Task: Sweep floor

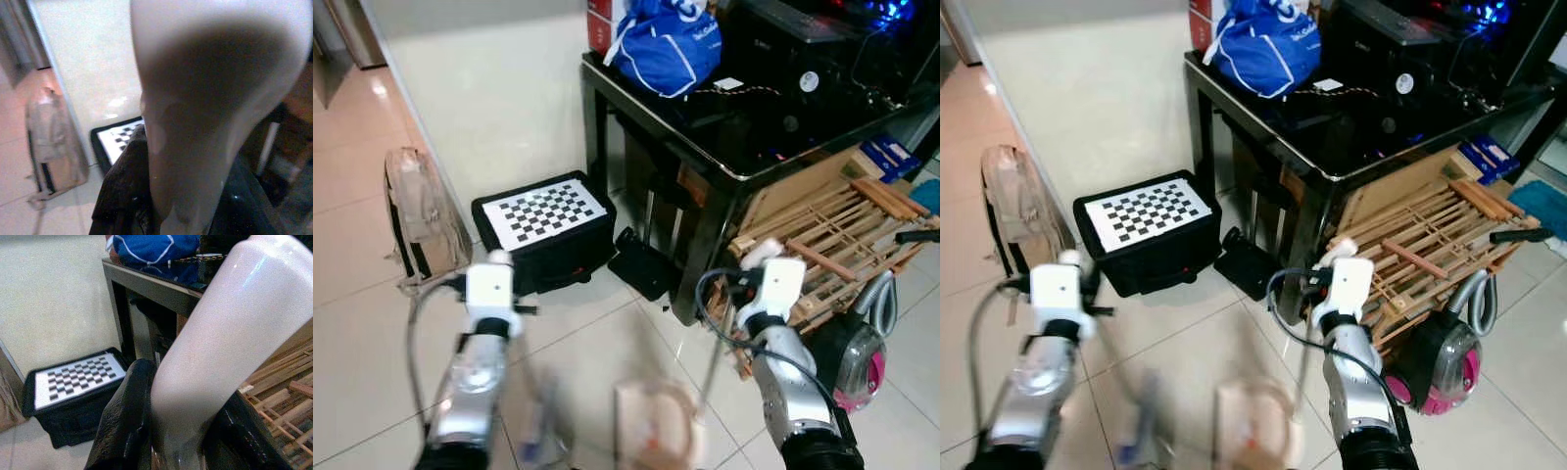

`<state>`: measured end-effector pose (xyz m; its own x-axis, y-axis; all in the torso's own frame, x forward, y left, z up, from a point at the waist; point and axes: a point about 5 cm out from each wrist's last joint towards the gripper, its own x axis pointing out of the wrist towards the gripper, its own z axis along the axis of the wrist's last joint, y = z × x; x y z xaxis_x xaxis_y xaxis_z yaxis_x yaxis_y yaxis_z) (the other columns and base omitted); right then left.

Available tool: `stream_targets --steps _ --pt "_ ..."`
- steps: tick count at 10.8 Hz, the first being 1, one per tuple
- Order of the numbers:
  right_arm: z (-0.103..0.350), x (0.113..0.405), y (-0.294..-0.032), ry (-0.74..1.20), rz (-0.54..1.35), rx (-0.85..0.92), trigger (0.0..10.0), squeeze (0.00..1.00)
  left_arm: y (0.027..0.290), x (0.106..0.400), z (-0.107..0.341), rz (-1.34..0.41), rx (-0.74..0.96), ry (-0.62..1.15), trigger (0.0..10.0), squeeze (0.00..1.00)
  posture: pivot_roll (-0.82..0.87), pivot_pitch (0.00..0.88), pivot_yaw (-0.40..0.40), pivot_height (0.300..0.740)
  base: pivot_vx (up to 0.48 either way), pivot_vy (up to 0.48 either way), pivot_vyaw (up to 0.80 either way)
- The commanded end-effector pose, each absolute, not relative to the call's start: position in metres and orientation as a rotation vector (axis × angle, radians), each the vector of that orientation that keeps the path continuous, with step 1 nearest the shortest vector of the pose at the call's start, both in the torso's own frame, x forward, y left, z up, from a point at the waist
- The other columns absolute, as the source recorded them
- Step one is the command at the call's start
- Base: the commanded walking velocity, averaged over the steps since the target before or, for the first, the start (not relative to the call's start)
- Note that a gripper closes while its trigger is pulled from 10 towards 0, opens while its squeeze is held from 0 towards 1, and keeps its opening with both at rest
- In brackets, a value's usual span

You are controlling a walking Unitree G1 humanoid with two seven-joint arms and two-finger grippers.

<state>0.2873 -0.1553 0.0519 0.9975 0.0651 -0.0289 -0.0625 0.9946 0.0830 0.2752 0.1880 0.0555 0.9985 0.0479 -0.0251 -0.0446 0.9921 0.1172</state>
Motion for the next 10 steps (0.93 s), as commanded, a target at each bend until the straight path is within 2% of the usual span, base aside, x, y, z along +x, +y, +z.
stream_targets --steps 1,4,7,10 --pt "0.065 0.296 -0.16 -0.032 0.054 0.06 10.0 0.0 0.18 0.285 0.073 0.007 0.134 -0.063 10.0 0.0 -0.02 0.0 -0.009 0.74 0.0 0.0 0.0" --pt "0.071 0.3 -0.166 -0.069 -0.012 0.101 10.0 0.0 0.181 0.282 0.079 -0.052 0.105 -0.084 10.0 0.0 -0.01 0.0 -0.002 0.74 0.0 0.0 -0.8" --pt "0.07 0.299 -0.172 -0.073 -0.078 0.073 10.0 0.0 0.18 0.29 0.075 -0.01 0.175 -0.079 10.0 0.0 -0.04 0.0 0.036 0.74 0.0 0.0 -0.8" --pt "0.065 0.291 -0.181 -0.061 -0.132 0.031 10.0 0.0 0.177 0.29 0.069 -0.041 0.182 -0.039 10.0 0.0 -0.04 0.0 0.038 0.74 0.0 0.0 -0.8"
